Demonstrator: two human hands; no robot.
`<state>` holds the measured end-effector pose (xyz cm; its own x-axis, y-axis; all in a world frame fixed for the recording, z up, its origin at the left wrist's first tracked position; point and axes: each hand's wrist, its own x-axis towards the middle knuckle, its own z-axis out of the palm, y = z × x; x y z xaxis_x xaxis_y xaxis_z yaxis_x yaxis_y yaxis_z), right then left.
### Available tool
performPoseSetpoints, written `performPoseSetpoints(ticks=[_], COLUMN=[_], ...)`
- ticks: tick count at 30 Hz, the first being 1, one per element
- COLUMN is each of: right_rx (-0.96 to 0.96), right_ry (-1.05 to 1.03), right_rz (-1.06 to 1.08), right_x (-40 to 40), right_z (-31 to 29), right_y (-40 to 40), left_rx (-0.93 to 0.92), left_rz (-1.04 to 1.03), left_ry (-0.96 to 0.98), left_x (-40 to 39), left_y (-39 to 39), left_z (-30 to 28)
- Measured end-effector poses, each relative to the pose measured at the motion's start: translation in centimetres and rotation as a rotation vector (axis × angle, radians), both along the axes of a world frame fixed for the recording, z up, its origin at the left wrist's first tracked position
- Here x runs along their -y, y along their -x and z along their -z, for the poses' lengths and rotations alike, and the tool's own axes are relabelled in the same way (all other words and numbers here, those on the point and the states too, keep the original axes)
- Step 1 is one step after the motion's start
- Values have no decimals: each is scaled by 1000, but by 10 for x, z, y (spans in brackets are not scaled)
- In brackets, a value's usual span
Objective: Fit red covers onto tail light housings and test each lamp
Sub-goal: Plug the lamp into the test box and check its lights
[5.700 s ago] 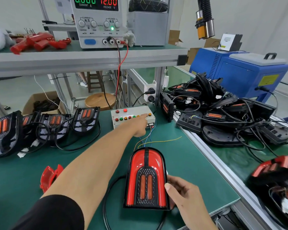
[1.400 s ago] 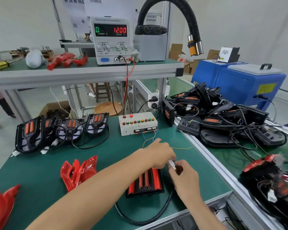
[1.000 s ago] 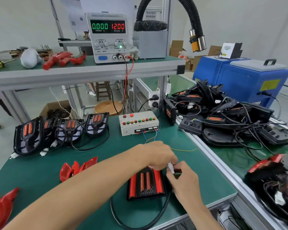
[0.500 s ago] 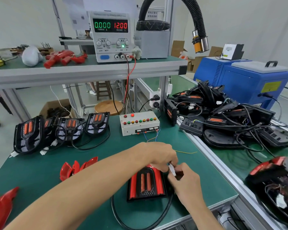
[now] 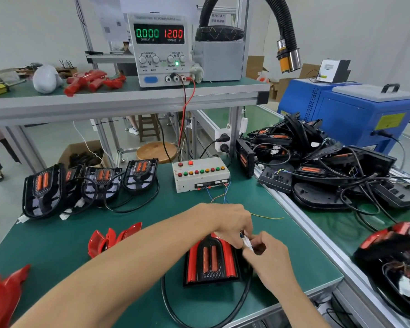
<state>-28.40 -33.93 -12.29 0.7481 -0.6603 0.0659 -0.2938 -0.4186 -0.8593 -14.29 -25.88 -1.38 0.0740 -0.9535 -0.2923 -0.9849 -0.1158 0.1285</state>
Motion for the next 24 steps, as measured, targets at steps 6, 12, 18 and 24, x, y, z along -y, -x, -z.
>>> performPoseSetpoints(ticks=[6,12,18,24], right_rx=[-11,-76,-219,-164], right_ry=[-4,84,255,201], right_rz=[-2,-6,-19,-134], right_x=[-1,-1,-3,-2], right_z=[-2,-2,-3,-12], right_y=[2,3,8,3], left_rx=[-8,-89,-88,-126], left_rz=[-22,-174,-383,-987], left_ry=[34,33,280,583], left_x=[-4,-8,-30,-110], left_y=[-5,-9,-11,5], left_z=[-1,8,9,18])
